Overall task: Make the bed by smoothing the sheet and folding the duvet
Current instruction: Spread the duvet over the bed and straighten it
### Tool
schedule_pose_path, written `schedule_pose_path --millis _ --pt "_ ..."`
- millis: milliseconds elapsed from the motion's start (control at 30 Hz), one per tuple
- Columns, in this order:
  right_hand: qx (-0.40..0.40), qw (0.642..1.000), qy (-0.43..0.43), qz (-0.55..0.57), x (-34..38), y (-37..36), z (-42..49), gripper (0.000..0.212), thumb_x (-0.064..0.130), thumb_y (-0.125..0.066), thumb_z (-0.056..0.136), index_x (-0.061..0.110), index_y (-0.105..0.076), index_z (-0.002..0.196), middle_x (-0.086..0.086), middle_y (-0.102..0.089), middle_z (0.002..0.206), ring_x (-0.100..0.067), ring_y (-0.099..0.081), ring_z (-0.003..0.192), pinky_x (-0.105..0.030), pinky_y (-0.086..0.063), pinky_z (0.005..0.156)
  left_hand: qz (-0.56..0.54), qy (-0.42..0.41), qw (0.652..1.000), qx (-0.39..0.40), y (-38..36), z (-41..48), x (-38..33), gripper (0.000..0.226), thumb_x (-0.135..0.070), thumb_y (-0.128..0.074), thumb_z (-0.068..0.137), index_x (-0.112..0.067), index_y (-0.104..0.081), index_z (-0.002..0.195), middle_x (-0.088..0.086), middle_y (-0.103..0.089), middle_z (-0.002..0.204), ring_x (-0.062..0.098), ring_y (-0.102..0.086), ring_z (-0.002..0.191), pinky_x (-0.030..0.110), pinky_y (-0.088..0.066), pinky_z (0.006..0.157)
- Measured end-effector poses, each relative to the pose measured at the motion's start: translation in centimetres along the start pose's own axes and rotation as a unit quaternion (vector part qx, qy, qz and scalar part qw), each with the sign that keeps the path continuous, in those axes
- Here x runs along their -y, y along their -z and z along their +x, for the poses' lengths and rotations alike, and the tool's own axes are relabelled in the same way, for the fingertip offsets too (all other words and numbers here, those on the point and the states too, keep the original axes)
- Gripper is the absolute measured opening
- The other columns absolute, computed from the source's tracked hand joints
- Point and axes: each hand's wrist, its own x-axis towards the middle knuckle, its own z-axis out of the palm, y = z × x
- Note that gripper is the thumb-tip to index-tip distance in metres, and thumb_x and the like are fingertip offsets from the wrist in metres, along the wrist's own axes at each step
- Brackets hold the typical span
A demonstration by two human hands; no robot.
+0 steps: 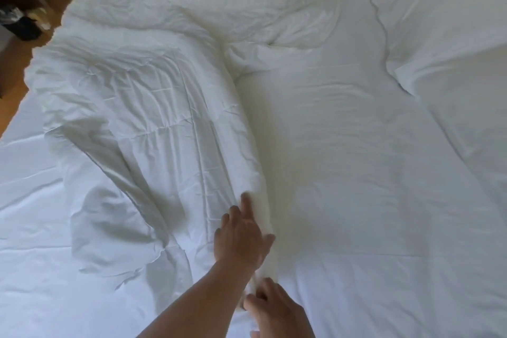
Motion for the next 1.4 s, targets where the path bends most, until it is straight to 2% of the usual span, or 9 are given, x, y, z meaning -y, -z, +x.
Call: schedule_pose_path --millis 167,300,500,700,867,1000,1067,1167,1400 --pt "-0.079 0.993 0.061 0.055 -2.0 -0.8 -1.0 0.04 0.046 -0.07 0.065 0.038 -0.059 0.103 0.017 -0.049 0.101 0.002 -0.056 0.086 -0.015 -0.051 0.059 -0.034 -0.032 0.999 0.009 -1.2 1.3 3.0 0.087 -0.026 -0.05 0.097 -0.027 0.012 0.157 0.0 -0.06 0.098 0.016 -0.057 0.088 0.025 -0.048 0.077" --pt "-0.169 0.955 -0.061 0.235 -1.1 -0.3 -0.1 0.043 0.071 -0.065 0.079 0.039 -0.058 0.106 0.018 -0.056 0.106 -0.003 -0.06 0.094 -0.016 -0.048 0.075 -0.113 -0.081 0.989 0.056 0.2 1.9 7.1 0.085 -0.028 -0.057 0.093 -0.036 -0.003 0.158 0.0 -0.065 0.13 0.023 -0.06 0.118 0.03 -0.047 0.102" --pt "-0.078 0.793 -0.292 0.529 5.9 0.2 8.7 0.067 0.075 -0.068 0.07 0.042 -0.056 0.127 0.011 -0.067 0.118 -0.016 -0.068 0.105 -0.039 -0.061 0.082 -0.217 -0.125 0.967 0.047 7.3 0.8 16.5 0.081 -0.024 -0.067 0.083 -0.048 -0.028 0.15 -0.019 -0.063 0.131 0.008 -0.064 0.113 0.023 -0.047 0.103" --pt "-0.094 0.906 -0.271 0.31 14.6 -0.5 16.4 0.06 0.063 -0.061 0.086 0.036 -0.048 0.138 0.003 -0.056 0.135 -0.014 -0.055 0.121 -0.03 -0.043 0.101 -0.031 -0.05 0.997 -0.049 17.3 5.0 33.2 0.091 -0.027 -0.07 0.078 -0.064 -0.016 0.141 0.002 -0.072 0.12 0.034 -0.068 0.102 0.041 -0.056 0.086" --pt "-0.015 0.897 -0.251 0.364 17.7 -0.7 21.2 0.086 0.071 -0.066 0.075 0.045 -0.03 0.15 0.005 -0.049 0.14 -0.02 -0.053 0.129 -0.039 -0.048 0.104 0.035 0.097 0.994 -0.03 18.7 10.8 40.3 0.093 -0.033 -0.066 0.081 -0.049 -0.009 0.153 0.01 -0.051 0.128 0.036 -0.054 0.114 0.048 -0.05 0.095" --pt "-0.076 0.843 -0.168 0.505 22.1 -3.4 24.7 0.052 0.049 -0.072 0.077 0.061 -0.05 0.123 0.011 -0.068 0.118 -0.012 -0.066 0.11 -0.044 -0.057 0.094 0.004 -0.205 0.955 -0.213 18.5 10.1 35.7 0.085 0.0 -0.07 0.074 -0.025 -0.042 0.149 0.009 -0.044 0.141 0.031 -0.046 0.125 0.043 -0.047 0.105" --pt "-0.102 0.839 -0.154 0.512 24.1 -4.5 25.1 0.049 0.04 -0.076 0.078 0.056 -0.055 0.119 0.012 -0.073 0.102 -0.008 -0.07 0.096 -0.042 -0.06 0.088 -0.03 -0.291 0.943 -0.16 18.3 9.5 33.5 0.053 -0.026 -0.06 0.086 -0.028 -0.051 0.139 0.003 -0.042 0.15 0.028 -0.04 0.138 0.045 -0.042 0.111" --pt "-0.116 0.865 -0.122 0.472 26.9 -5.4 24.3 0.038 0.029 -0.079 0.075 0.044 -0.06 0.104 0.018 -0.071 0.088 -0.002 -0.068 0.077 -0.024 -0.058 0.071 -0.032 -0.144 0.989 0.011 18.8 9.4 32.8 0.083 -0.086 -0.039 0.071 -0.056 -0.019 0.146 -0.016 -0.011 0.161 0.016 -0.017 0.15 0.049 -0.028 0.118" --pt "-0.056 0.87 -0.035 0.488 30.6 -7.7 22.9 0.028 0.025 -0.08 0.075 0.038 -0.067 0.097 0.004 -0.07 0.079 -0.011 -0.064 0.067 -0.027 -0.054 0.064 0.031 0.04 0.997 -0.056 19.7 12.7 39.2 0.051 -0.06 -0.042 0.094 -0.033 -0.045 0.137 0.01 -0.06 0.127 0.035 -0.057 0.116 0.044 -0.049 0.094"
